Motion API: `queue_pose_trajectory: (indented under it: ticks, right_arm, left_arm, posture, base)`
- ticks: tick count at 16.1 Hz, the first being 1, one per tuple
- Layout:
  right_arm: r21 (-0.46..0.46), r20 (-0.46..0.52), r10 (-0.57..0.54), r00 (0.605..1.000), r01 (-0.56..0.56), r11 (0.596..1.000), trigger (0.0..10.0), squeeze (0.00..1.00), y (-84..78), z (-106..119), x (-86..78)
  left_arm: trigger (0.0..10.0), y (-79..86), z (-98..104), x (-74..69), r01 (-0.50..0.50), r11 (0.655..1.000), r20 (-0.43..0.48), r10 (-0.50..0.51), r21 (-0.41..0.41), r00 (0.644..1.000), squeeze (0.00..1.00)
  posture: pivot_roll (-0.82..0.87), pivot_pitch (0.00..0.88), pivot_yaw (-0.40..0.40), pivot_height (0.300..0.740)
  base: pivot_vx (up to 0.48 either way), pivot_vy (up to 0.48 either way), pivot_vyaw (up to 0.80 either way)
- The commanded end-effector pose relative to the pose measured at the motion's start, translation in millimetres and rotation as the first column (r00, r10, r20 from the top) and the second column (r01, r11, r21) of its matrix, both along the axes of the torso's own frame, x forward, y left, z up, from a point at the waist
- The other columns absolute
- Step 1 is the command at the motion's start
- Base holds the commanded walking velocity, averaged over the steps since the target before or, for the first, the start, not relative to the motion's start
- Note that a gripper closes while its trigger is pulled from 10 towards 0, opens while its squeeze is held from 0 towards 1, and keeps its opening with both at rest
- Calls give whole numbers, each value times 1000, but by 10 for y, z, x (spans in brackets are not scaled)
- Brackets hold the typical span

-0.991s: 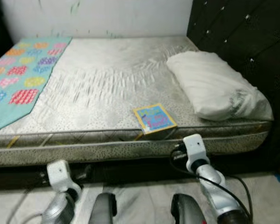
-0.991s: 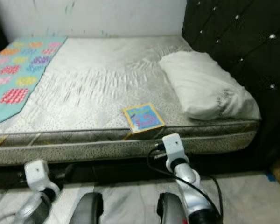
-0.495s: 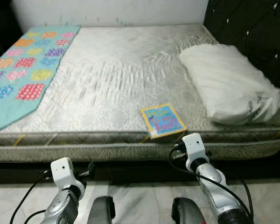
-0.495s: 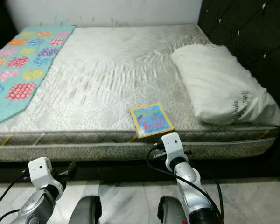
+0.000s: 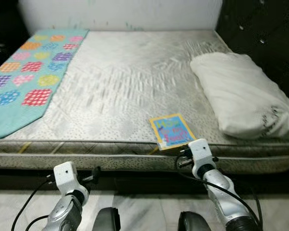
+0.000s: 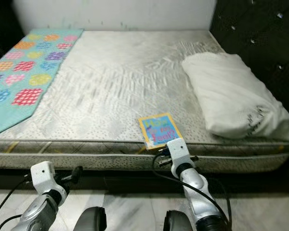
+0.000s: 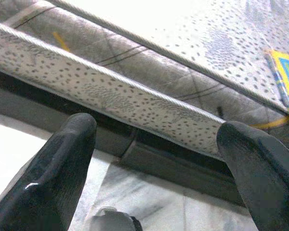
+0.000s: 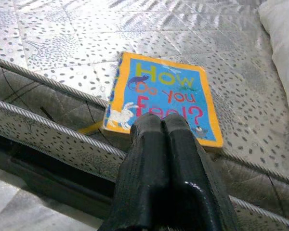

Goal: Clean up the room

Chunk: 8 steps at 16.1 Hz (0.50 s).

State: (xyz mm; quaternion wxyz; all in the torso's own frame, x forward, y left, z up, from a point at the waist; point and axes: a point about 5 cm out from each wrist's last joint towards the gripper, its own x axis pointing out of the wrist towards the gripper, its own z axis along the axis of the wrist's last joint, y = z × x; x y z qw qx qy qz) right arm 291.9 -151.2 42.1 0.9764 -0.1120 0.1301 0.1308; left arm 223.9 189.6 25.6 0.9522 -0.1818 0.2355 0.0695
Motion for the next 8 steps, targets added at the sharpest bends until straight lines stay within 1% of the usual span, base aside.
queue_pose_trajectory:
  ticks: [1, 6, 8]
  right_arm:
    - [21, 28, 19, 999, -19, 1000, 10000, 0, 66, 60, 17]
    - [28, 29, 22, 999, -23, 999, 10000, 0, 72, 62, 21]
    - [30, 38, 27, 999, -28, 999, 10000, 0, 79, 71, 19]
  left_arm:
    - [10000, 36, -10, -18, -2, 1000, -14, 2, 13, 1000, 0]
    - [10000, 43, -8, -4, -8, 1000, -16, 9, 24, 1000, 0]
    - [10000, 37, -1, 8, -5, 1000, -4, 5, 16, 1000, 0]
  posture:
    - [4, 0, 26, 587]
    - [4, 0, 24, 549]
    - [5, 0, 24, 519]
  base:
    - [0, 0, 0]
    - [0, 0, 0]
    - [0, 0, 0]
